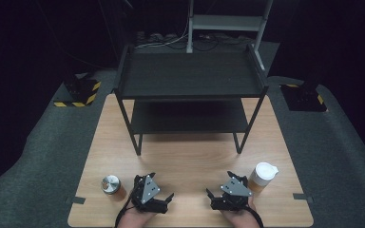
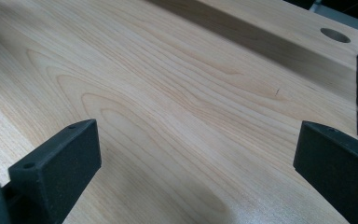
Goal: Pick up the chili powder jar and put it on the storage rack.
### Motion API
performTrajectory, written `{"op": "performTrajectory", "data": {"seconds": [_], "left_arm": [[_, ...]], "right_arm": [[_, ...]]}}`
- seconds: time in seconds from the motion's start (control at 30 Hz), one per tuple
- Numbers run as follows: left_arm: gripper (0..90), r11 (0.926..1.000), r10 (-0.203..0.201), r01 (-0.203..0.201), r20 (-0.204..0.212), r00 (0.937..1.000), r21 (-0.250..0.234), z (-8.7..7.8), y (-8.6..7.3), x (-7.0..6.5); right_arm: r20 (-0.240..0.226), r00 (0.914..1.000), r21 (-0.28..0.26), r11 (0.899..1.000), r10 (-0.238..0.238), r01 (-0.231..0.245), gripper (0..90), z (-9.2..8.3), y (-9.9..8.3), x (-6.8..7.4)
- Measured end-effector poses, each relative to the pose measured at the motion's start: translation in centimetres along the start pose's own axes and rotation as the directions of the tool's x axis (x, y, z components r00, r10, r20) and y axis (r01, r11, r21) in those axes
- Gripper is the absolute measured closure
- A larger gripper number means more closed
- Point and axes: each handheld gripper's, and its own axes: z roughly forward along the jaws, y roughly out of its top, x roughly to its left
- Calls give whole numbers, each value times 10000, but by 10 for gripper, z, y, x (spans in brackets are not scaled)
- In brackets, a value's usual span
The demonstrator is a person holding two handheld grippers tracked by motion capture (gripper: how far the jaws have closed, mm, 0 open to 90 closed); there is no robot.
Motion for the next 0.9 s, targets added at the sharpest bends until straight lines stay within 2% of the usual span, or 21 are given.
{"op": "performTrajectory", "data": {"seconds": [0.27, 0.57, 0.9], "left_arm": [[11, 9997, -236, 239, 221, 9995, -100, -2, -1, 3], [10, 9984, -209, 220, 218, 9995, -529, -12, 1, 1], [6, 9924, -261, 309, 414, 9988, -1192, -31, 5, 5]], "right_arm": [[-13, 10000, -61, 10000, 75, -75, 0, -1, -1, -1], [-18, 10000, -125, 9999, 18, -18, 0, -1, -2, -1], [0, 10000, -126, 9999, -32, 32, 0, -1, -2, 0]]}}
